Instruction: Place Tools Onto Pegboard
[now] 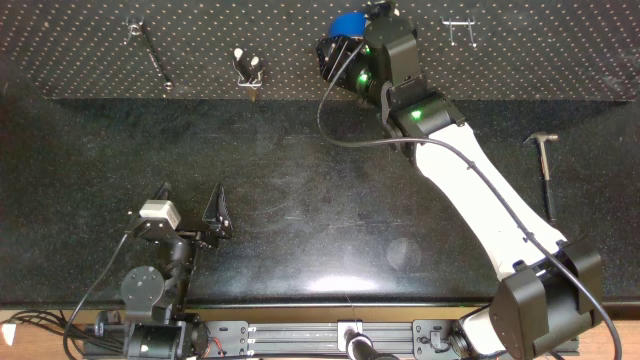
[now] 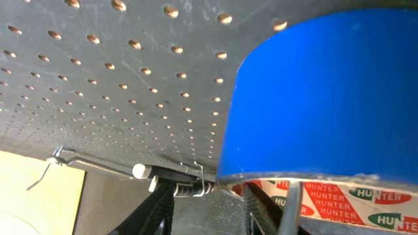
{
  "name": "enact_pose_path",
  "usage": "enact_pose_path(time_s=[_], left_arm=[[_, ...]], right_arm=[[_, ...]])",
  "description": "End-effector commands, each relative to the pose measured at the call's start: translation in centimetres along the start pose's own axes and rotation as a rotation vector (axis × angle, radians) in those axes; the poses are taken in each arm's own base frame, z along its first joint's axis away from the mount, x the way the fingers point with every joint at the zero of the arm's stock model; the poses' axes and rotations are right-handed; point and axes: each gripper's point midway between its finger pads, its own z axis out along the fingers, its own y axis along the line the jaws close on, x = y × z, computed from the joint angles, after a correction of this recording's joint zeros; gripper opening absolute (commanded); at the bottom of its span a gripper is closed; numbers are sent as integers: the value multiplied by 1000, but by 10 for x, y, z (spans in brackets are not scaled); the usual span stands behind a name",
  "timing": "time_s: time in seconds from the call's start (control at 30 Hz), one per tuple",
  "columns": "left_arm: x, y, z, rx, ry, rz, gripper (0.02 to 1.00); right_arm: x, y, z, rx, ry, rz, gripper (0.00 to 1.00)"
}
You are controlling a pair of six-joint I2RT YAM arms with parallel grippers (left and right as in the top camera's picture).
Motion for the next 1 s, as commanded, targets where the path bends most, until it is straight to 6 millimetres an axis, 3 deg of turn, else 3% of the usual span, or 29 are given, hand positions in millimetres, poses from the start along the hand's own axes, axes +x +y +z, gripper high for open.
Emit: enact_pose_path(time_s=[0.03,0.13,0.27,0.33,0.4,0.5,0.57,0.63,0.7,0.77,0.8,0.83,0.9,1.0], left_arm=[[1,-2,0,14,2,2,996],[1,-2,0,14,2,2,996],[1,-2,0,14,2,2,996],[1,-2,0,14,2,2,996],[1,-2,0,14,2,2,996],[1,-2,0,14,2,2,996],[1,-2,0,14,2,2,996],[1,-2,0,14,2,2,996],[1,-2,0,14,2,2,996],[1,-2,0,14,2,2,996],[1,-2,0,14,2,2,996],[1,-2,0,14,2,2,996],[1,-2,0,14,2,2,996],[1,-2,0,14,2,2,996]], right_arm=[[11,19,-1,-103,99,38,369],[30,27,-8,-178,230,58,364],[48,10,-23,-183,396,146,367],[64,-26,-41,-62,497,202,371],[61,-62,-67,116,464,135,375],[39,-128,-136,505,336,-76,489],[29,-181,-195,737,371,-228,551],[31,-230,-241,811,545,-292,658],[21,-274,-276,862,576,-228,715],[11,-296,-281,835,492,-148,733],[7,-325,-290,871,445,-81,818],[10,-344,-294,883,444,-24,833],[27,-377,-291,856,563,-16,884],[50,-395,-272,747,769,-161,893]])
